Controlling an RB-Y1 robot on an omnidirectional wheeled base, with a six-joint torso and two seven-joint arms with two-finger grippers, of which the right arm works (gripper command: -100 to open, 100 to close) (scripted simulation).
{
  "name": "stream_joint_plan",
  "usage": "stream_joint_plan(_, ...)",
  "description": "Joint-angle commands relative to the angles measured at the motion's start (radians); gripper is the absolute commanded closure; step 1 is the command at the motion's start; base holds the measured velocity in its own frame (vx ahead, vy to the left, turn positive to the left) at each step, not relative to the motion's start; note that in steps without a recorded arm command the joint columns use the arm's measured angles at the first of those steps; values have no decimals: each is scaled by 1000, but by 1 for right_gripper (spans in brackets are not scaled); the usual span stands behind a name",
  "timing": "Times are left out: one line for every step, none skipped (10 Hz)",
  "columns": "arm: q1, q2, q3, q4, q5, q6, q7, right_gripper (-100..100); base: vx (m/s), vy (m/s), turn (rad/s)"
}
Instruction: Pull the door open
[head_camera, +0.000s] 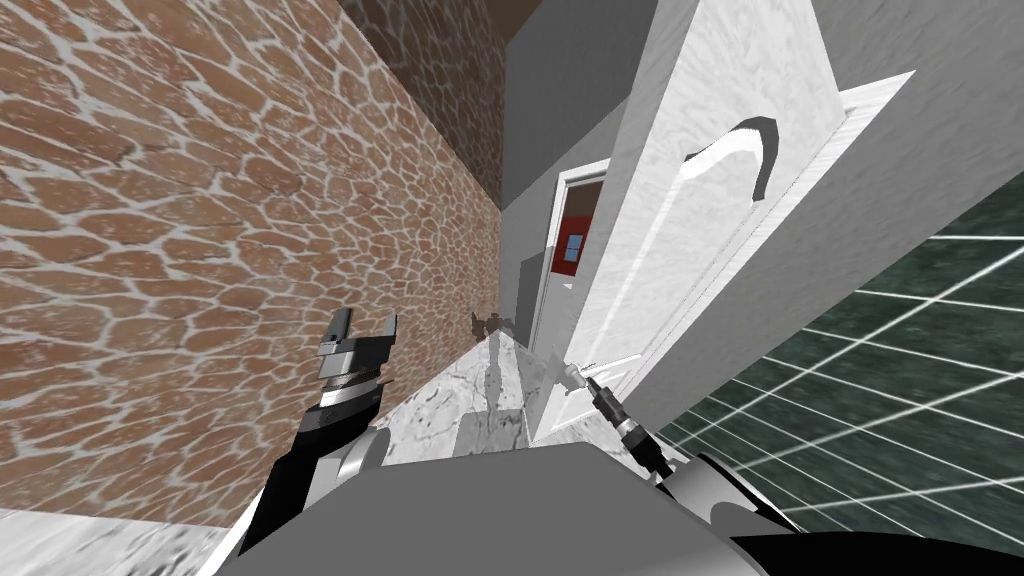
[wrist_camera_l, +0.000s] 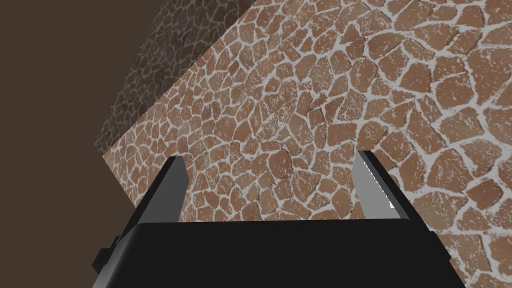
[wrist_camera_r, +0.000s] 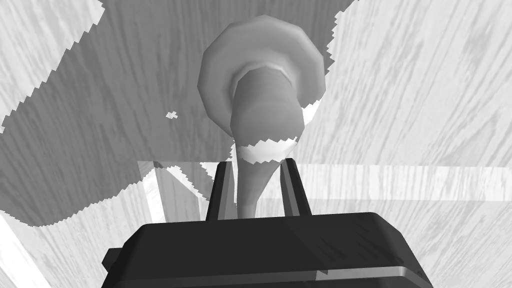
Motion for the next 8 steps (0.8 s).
stream_joint_plan(4,-2,0,-4,-2,-5,0,100,-126,-53,202)
stream_joint_plan(5,-2,0,-5,-2,-7,0,100,-187,-87,176)
stream_joint_plan(7,-4,0,-6,-3,-10,0,100,-172,-86,131)
stream_joint_plan(9,-5,1,-7,-5,-13,0,100,-199,-86,160)
stream_joint_plan(12,-6,1,-7,-6,-17,0,100,-205,-109,190)
stream_joint_plan(15,-8,1,-6,-7,-21,-1,100,-193,-114,180)
stream_joint_plan(17,-9,1,-4,-8,-24,-1,100,-203,-122,201)
stream_joint_plan(20,-10,1,-2,-10,-28,-1,100,-214,-114,165)
